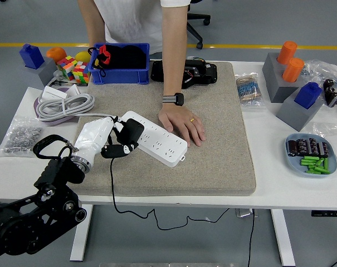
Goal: Press the white button,pick up the black plug,place it near the board,insert it into the board
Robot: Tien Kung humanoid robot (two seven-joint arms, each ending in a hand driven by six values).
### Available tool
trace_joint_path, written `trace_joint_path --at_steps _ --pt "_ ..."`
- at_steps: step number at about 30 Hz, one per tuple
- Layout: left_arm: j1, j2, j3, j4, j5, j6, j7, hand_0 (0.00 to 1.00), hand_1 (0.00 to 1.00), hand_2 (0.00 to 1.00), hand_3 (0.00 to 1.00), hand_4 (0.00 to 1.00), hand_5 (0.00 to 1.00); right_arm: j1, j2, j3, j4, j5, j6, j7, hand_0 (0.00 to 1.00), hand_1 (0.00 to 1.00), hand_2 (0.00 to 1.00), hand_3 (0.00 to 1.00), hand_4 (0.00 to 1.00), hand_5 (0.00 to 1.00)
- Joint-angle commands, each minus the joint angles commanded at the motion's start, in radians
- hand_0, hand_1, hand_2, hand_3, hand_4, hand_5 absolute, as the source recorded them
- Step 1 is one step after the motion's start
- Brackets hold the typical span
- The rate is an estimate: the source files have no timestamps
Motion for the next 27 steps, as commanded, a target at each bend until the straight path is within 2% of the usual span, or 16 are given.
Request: trace_joint_path --at_steps 7,13,27 --pt "-0.050 -0.020 0.030 0.070 -0.003 -0.008 0.004 0.283 0.308 0.359 0.551 0.667 0.002 0.003 0.000 -0.005 0.000 0.002 0.000 0.000 0.660 0.660 0.627 0.609 0.687 0.472" --pt "-0.080 -0.018 0.056 0.098 -0.007 -0.010 0.000 0.293 0.312 0.362 0.552 0.665 0.002 0.005 0.000 -0.004 0.000 0.003 0.000 0.000 0.660 0.660 0.626 0.607 0.687 0.471" --pt "-0.100 -0.013 0.079 0.135 -0.008 -0.018 0.001 0.288 0.312 0.365 0.553 0.670 0.002 0.003 0.001 -0.006 0.000 0.004 -0.001 0.000 0.658 0.658 0.624 0.606 0.685 0.467"
